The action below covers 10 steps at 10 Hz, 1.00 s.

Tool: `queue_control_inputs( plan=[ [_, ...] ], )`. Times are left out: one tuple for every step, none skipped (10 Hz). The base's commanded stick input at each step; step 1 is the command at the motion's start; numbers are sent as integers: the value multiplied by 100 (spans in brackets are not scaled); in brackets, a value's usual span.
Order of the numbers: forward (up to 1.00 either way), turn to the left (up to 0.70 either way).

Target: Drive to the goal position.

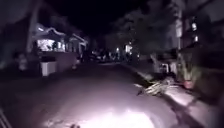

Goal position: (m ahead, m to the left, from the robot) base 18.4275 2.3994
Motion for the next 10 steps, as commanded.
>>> queue_control_inputs(
  plan=[
    [100, 0],
    [100, 0],
    [100, 0],
    [100, 0],
    [100, 0],
    [100, 0],
    [100, 0],
    [100, 0],
    [100, 0],
    [100, 0]
  ],
)
